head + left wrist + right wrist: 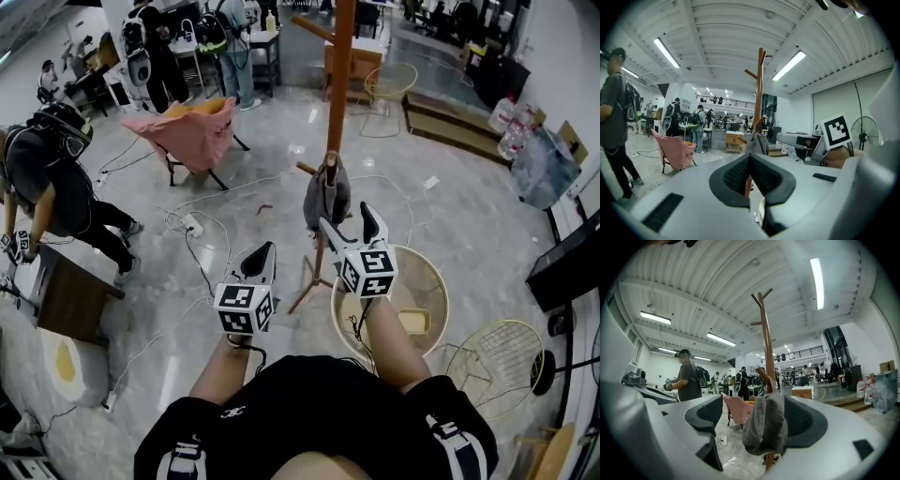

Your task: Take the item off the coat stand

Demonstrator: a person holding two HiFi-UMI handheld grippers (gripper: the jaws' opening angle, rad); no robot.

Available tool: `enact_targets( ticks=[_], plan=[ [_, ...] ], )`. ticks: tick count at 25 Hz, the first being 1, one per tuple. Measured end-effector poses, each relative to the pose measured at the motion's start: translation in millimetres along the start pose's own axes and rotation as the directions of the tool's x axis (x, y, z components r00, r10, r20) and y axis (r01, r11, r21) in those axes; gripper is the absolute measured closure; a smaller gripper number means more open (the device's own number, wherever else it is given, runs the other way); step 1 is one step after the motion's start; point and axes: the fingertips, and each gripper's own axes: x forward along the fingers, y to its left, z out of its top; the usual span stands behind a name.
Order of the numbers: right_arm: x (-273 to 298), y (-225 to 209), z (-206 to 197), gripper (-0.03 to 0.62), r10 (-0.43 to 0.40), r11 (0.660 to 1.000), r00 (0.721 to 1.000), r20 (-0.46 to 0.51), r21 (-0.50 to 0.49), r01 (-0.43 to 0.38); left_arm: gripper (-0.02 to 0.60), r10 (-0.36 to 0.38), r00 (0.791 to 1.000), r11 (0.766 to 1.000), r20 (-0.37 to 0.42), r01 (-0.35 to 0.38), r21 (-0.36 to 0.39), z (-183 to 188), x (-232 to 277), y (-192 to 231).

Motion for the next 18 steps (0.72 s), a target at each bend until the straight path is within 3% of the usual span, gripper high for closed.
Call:
enact_targets(
  ticks=[10, 15, 18],
  plan=[
    [74, -46, -54, 0.178, 0.132, 0.984, 0.975, -0.181, 0.144, -0.107, 0.569, 0.101, 0.995, 0.994, -0.02, -0.101, -0.028, -5, 0, 30],
    [98, -56, -71, 0.181, 0.185, 0.98, 0.95, -0.251, 0.114, -0.16, 0.569, 0.141, 0.99, 0.99, -0.029, -0.142, -0.026, -5, 2, 37],
    [110, -54, -77, 0.223, 0.218, 0.975, 0.932, -0.289, 0.094, -0.199, 0.569, 0.163, 0.986, 0.986, -0.033, -0.164, -0.033, -6, 0, 45]
  ],
)
